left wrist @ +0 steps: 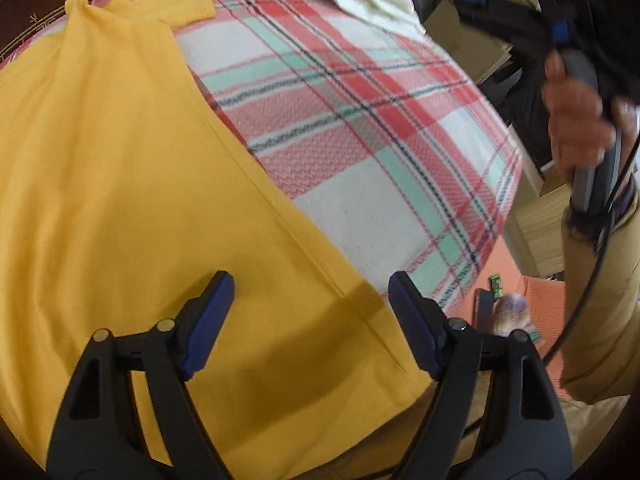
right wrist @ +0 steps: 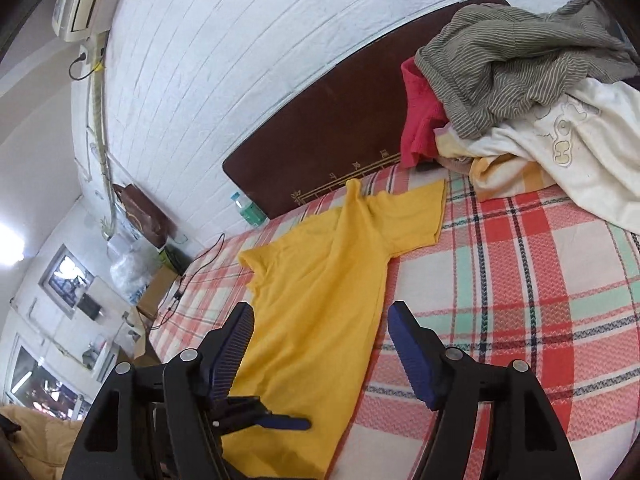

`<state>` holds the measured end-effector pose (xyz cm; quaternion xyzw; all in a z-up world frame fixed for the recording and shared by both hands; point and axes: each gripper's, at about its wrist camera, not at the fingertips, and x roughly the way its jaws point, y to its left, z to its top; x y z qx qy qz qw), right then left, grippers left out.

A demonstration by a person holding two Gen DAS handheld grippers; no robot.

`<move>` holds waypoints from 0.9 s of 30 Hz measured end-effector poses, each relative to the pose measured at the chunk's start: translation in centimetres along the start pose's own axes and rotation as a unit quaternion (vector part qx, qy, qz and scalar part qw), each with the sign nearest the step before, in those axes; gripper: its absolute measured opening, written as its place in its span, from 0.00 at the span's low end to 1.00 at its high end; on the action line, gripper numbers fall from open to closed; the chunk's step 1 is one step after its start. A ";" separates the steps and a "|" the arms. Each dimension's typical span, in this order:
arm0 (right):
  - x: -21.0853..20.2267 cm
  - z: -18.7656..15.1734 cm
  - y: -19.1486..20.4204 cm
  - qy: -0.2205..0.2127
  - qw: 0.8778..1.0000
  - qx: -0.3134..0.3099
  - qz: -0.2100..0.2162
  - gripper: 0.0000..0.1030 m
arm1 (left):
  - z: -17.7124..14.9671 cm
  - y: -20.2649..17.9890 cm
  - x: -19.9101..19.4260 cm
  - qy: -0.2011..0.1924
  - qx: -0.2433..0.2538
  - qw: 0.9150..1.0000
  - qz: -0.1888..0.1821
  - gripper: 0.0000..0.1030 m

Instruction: Fold clothes

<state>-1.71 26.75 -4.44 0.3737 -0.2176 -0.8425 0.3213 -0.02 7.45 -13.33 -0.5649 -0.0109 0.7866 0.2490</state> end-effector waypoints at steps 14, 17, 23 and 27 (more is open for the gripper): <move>14.9 4.5 -9.0 0.030 0.993 0.103 -0.044 0.69 | -1.4 5.1 -1.7 -0.030 -0.102 0.994 -0.028 0.12; 16.5 5.0 -9.4 0.017 0.992 0.113 -0.056 0.63 | -1.5 5.5 -1.8 -0.029 -0.107 0.993 -0.032 0.12; 20.0 5.8 -10.4 0.004 0.988 0.136 -0.070 0.20 | -1.7 6.0 -2.1 -0.026 -0.104 0.993 -0.046 0.12; 20.0 6.3 -11.2 0.011 0.989 0.141 -0.049 0.06 | -2.0 6.5 -2.7 -0.033 -0.101 0.992 -0.071 0.12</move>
